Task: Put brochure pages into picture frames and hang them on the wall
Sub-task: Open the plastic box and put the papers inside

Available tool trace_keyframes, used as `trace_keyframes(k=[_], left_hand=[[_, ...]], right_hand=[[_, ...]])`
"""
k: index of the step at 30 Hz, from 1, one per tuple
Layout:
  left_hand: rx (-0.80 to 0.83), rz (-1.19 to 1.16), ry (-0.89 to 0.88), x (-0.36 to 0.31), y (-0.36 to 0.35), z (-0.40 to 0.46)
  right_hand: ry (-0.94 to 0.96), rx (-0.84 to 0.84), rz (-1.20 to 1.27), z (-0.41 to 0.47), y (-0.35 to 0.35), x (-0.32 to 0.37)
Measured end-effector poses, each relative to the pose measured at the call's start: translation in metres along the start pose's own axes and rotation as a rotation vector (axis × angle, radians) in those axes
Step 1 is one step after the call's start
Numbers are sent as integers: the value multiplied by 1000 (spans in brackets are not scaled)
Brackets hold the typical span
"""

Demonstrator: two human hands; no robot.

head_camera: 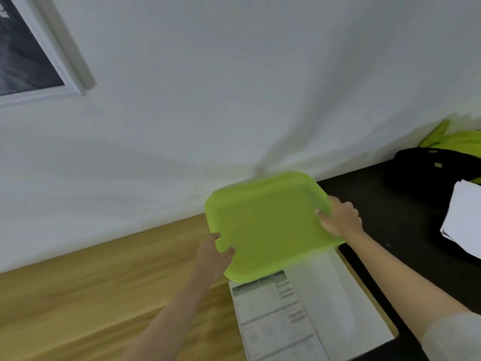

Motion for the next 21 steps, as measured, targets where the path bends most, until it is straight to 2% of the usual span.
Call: trace_keyframes(k=[12,21], left_hand=[[-79,-121,21,10,-6,-2],[-223,-33,-176,13,50,-29]], right_hand=[[32,3,104,-3,-8,-7],[81,-84,262,-54,9,14]])
Point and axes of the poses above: each hand's wrist, its own z-axis towards the middle knuckle, its own y-axis out of the back of the hand, x = y × z, the point moved 5 cm from there along z, towards the middle knuckle, and after that the axes turned 15 degrees about -y, right-handed, at the moved point
